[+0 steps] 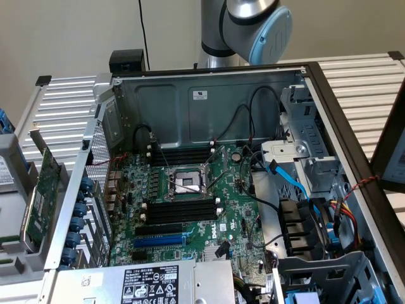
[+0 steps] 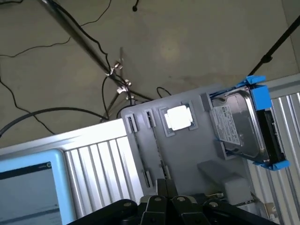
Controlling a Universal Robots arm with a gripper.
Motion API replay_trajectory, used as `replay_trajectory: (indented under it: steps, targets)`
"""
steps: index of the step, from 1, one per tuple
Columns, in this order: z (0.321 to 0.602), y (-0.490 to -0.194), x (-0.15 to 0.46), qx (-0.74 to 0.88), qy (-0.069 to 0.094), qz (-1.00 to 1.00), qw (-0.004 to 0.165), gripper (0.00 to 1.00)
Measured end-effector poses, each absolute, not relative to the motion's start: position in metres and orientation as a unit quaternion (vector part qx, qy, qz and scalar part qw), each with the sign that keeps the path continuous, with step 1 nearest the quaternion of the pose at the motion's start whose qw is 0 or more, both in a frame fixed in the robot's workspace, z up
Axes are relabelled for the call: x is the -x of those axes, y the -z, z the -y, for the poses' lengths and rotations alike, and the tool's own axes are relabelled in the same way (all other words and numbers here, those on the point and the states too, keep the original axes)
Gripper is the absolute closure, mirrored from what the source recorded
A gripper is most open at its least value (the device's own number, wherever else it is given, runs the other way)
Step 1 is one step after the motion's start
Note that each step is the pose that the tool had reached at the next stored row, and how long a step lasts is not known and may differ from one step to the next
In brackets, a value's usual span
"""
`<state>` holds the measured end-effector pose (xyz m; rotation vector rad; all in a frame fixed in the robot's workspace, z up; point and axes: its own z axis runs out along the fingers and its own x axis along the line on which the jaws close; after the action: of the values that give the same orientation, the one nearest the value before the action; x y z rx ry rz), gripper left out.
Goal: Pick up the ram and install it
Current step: 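Pick up the ram and move it above insertion slot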
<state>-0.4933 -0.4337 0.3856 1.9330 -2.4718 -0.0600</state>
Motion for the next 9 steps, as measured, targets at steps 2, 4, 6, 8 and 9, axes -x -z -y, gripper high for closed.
replay_trajectory:
  steps: [2,4,6,8,9]
  targets:
    - [0.4337,-0.3857,0.4933,-0.628,0.016,0.778,-0.002,0.89]
    - [0.4337,-0.3856,0.4933,-0.641,0.013,0.768,-0.006,0.89]
    - [0.4337,-0.3855,0.4933,-0.655,0.012,0.756,-0.007,0.89]
    - [0.4337,-0.3854,0.4933,-0.668,0.011,0.744,-0.008,0.89]
    - [0.4337,-0.3854,0.4934,-0.675,0.011,0.738,-0.007,0.89]
